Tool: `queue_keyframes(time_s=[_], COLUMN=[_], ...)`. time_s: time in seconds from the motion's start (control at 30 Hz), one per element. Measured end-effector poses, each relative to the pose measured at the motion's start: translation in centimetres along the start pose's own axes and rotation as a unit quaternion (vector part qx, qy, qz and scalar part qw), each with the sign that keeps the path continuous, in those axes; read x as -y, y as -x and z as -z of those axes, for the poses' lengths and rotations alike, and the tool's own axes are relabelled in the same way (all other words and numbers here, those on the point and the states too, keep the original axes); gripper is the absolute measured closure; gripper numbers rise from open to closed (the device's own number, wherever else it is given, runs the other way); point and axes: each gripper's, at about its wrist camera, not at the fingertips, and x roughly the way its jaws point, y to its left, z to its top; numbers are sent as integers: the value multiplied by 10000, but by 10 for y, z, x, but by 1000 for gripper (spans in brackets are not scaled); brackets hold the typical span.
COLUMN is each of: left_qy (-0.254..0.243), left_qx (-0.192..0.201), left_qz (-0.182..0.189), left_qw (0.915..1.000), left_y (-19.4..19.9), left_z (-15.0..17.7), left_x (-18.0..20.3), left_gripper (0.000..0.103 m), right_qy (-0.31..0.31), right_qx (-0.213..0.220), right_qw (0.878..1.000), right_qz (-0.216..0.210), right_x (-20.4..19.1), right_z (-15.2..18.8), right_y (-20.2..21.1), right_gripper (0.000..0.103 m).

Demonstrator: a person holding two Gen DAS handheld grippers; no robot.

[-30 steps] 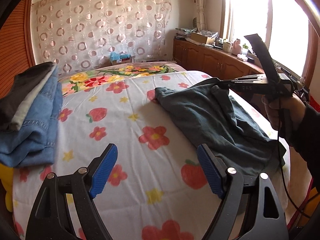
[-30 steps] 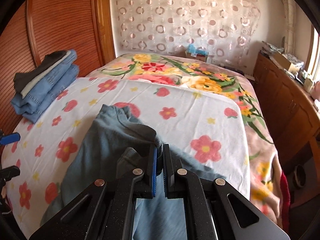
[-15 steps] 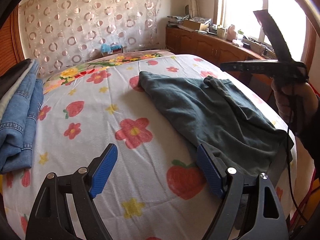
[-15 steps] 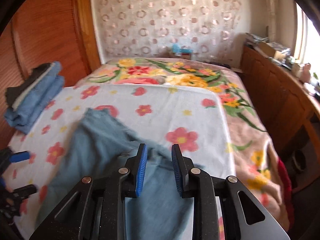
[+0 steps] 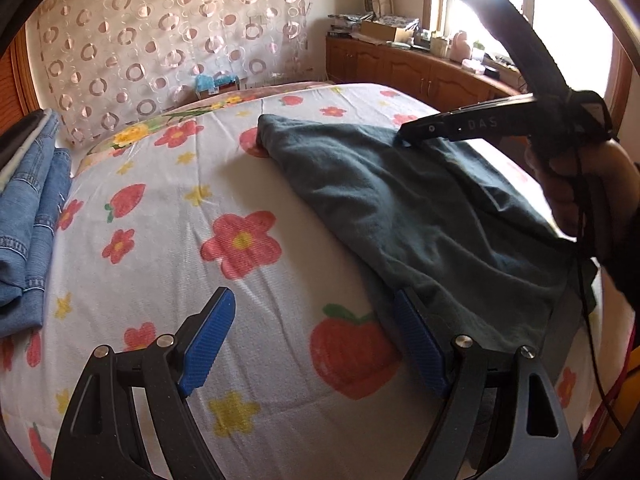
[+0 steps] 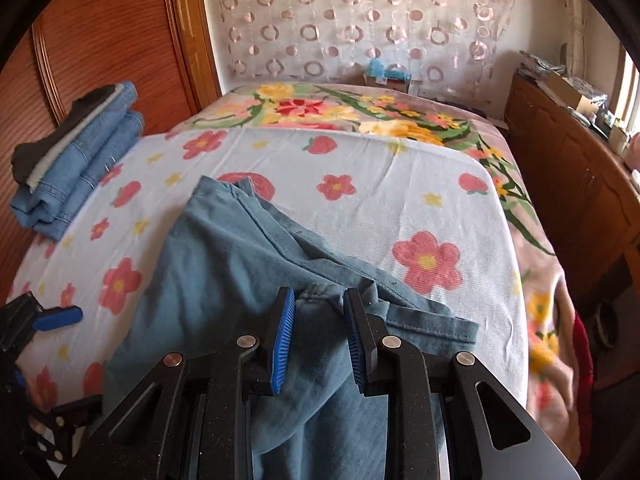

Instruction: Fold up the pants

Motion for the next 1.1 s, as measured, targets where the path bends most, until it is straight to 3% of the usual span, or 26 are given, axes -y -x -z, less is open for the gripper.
queue_keyframes(time_s=[0.03,0.07,0.1,0.43,0.73,1.03,1.1], left_qy=[-22,-41,-47,34,340,318,315], left_qx=[-36,-71,-76,-66,72,34,32], left_qz=[5,13,5,42,24,41,39], left_qw=[10000,10000,10000,10000,9994,9995,9995], left_y=[-2,-3,-4,-1,3,1,0], left_z=[0,1,1,3,4,3,2], left_x=[1,2,2,0,-9,-11,-12], left_gripper=[20,20,20,20,20,20,20], right_qy=[40,90,119,-401,-659,-634,-635], right_qx=[-24,-15,-11,868,700,528,383], right_qw=[10000,10000,9999,9954,9936,9938,9953], right_qz=[-3,31,37,70,592,745,627], right_x=[-1,1,2,47,63,54,57], right_z=[0,0,1,5,22,14,15], right_y=[1,1,4,50,35,28,27], right_gripper=[80,97,97,99,99,99,94])
